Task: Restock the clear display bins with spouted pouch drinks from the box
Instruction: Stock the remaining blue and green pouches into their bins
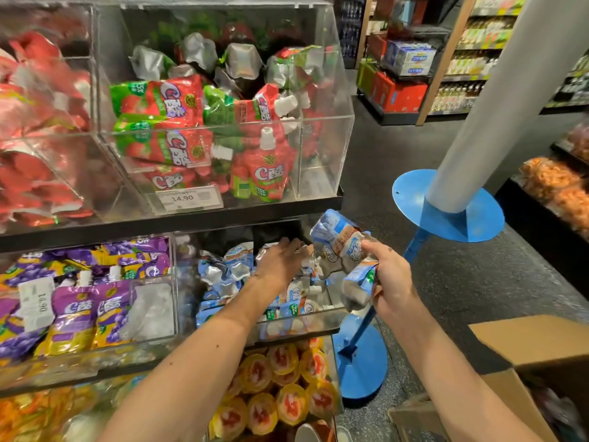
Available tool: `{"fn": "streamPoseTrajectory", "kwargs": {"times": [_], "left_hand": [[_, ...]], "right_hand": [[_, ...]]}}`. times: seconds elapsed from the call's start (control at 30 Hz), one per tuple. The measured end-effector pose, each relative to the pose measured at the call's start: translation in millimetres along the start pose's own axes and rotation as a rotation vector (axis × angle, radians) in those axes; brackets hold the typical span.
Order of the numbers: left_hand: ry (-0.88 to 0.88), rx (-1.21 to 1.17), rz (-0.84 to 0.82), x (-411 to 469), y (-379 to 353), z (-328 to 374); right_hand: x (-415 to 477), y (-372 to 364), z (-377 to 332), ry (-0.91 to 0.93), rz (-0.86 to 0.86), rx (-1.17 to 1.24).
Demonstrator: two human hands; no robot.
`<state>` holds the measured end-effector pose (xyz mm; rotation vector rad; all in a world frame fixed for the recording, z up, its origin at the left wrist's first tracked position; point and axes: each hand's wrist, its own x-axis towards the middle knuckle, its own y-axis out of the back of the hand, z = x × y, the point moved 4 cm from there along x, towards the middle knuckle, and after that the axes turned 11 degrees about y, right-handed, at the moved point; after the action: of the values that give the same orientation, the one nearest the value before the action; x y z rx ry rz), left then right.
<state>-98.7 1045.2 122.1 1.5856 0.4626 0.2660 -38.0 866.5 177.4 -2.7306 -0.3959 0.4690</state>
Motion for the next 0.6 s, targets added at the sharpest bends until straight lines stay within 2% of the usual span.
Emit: {"fn": "streamPoseTrajectory", "kwargs": {"times": [0.07, 0.17, 0.23, 0.3, 0.43, 0.6], "left_hand": [[-0.008, 0.040, 0.026, -1, -4, -3], [0.017, -0.027, -0.018, -5, -2, -8], [0.033, -0.206, -0.065, -7, 4, -13], [0.040, -0.453, -0.035, -12, 13, -20], [0.209, -0.826, 0.037, -38, 19, -40], [0.242, -1.211, -0.164, -71, 16, -44]], "right_hand": [[0, 0, 0, -0.007, -0.006, 0.014], [-1, 2, 1, -0.019, -0.012, 0.024], [-2, 2, 1, -0.028, -0.011, 0.018], [-2, 0, 3, -0.050, -0.025, 0.017], [-10, -13, 6, -0.152, -0.137, 0.113], [-25, -32, 11, -0.346, -0.216, 0.264]]}}
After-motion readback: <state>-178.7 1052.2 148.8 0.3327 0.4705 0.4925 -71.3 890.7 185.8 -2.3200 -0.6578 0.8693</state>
